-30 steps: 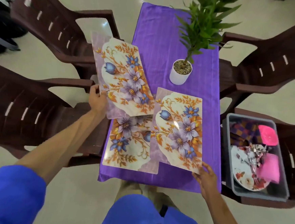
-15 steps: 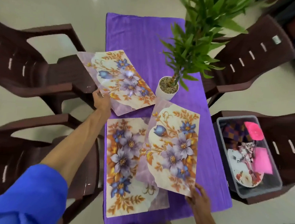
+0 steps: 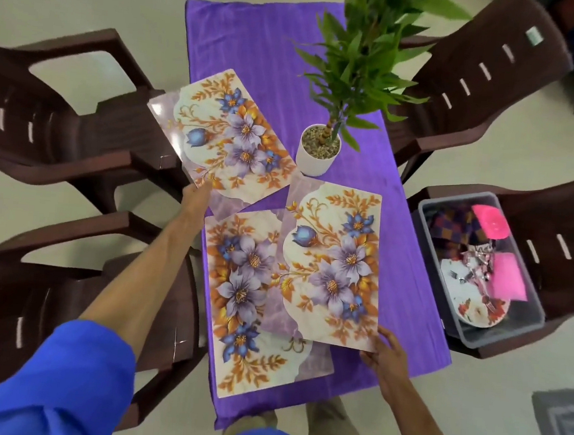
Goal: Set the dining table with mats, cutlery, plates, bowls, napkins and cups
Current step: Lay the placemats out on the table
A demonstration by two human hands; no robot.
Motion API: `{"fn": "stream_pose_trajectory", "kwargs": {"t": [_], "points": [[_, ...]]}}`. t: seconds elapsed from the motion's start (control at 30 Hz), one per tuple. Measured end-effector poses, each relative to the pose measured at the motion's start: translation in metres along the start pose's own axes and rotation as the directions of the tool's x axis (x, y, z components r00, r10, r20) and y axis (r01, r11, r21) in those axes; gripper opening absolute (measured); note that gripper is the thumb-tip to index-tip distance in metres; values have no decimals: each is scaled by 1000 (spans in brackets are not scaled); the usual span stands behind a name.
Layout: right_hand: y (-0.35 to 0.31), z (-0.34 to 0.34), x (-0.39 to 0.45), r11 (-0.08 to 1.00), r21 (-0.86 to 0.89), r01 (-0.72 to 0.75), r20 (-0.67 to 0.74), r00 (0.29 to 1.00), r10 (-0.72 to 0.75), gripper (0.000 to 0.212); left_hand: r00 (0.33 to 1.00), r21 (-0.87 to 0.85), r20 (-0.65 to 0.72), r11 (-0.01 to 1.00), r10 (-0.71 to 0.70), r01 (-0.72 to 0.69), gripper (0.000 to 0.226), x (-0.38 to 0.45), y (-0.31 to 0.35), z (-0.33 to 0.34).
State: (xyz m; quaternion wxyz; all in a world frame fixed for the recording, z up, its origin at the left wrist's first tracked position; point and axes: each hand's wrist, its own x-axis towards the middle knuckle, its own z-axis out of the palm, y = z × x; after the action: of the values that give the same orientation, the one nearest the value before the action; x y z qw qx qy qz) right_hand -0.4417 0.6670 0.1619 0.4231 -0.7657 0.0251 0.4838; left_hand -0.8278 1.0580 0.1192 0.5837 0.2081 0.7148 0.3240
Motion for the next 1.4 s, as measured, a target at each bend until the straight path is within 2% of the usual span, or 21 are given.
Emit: {"fn": "stream_pose_trajectory", "kwargs": {"t": [0.1, 0.27, 0.33, 0.43, 0.47, 0.53, 0.6, 0.7, 0.77, 0.83, 0.9, 0.93, 1.0, 1.07, 1.2, 1.3, 1.4], "points": [[-2, -3, 1, 1000, 6, -14, 24, 1000, 14, 20, 999, 73, -14, 996, 42, -41, 57, -16, -14, -9], [0, -9, 1, 1000, -24, 7, 38, 999, -6, 19, 991, 283, -26, 952, 129, -116, 38, -69, -45, -18], [0, -13, 2, 998, -54, 16, 36, 999, -14, 23, 978, 423, -34, 890, 205, -172, 43, -104, -59, -20], [0, -24, 3, 998, -68, 6, 55, 998, -3, 22, 955, 519, 1, 817, 295, -253, 22, -162, -86, -10], [0, -29, 3, 998, -60, -1, 64, 998, 5, 21, 950, 536, 26, 798, 312, -277, 22, -180, -99, -4], [-3, -40, 4, 998, -62, -8, 85, 996, 13, 20, 954, 551, 83, 784, 287, -284, 23, -214, -125, 5], [-8, -51, 6, 998, -59, -3, 106, 994, 10, 21, 969, 550, 135, 798, 206, -246, 13, -240, -156, 17], [-14, -70, 12, 997, -76, 3, 126, 992, 7, 24, 979, 444, 176, 879, 106, -175, 12, -288, -192, 48], [-17, -81, 20, 998, -66, -5, 142, 990, 14, 24, 983, 218, 183, 976, -21, -20, 17, -312, -213, 69], [-22, -95, 29, 996, -93, 0, 160, 987, 15, 23, 973, -28, 165, 986, -159, 165, 31, -327, -233, 86], [-27, -109, 40, 989, -150, 20, 179, 984, 8, 22, 972, -145, 132, 966, -194, 212, 41, -338, -251, 103], [-30, -116, 45, 983, -179, 31, 185, 983, 2, 22, 982, -122, 96, 977, -165, 177, 38, -345, -259, 109], [-35, -129, 53, 974, -221, 55, 198, 980, -10, 20, 999, 53, 40, 999, 0, -3, 23, -353, -277, 118], [-39, -138, 60, 974, -220, 62, 195, 981, -19, 17, 989, 187, 73, 972, 129, -141, 18, -355, -294, 122], [-43, -154, 69, 979, -192, 63, 157, 987, -33, 12, 971, 359, 115, 903, 208, -236, 52, -350, -308, 134], [-41, -169, 81, 980, -183, 81, 153, 987, -53, 19, 962, 477, 209, 841, 173, -255, 55, -339, -306, 147], [-34, -181, 98, 962, -250, 111, 103, 991, -87, 31, 958, 555, 229, 785, 175, -276, 52, -329, -303, 156]]}}
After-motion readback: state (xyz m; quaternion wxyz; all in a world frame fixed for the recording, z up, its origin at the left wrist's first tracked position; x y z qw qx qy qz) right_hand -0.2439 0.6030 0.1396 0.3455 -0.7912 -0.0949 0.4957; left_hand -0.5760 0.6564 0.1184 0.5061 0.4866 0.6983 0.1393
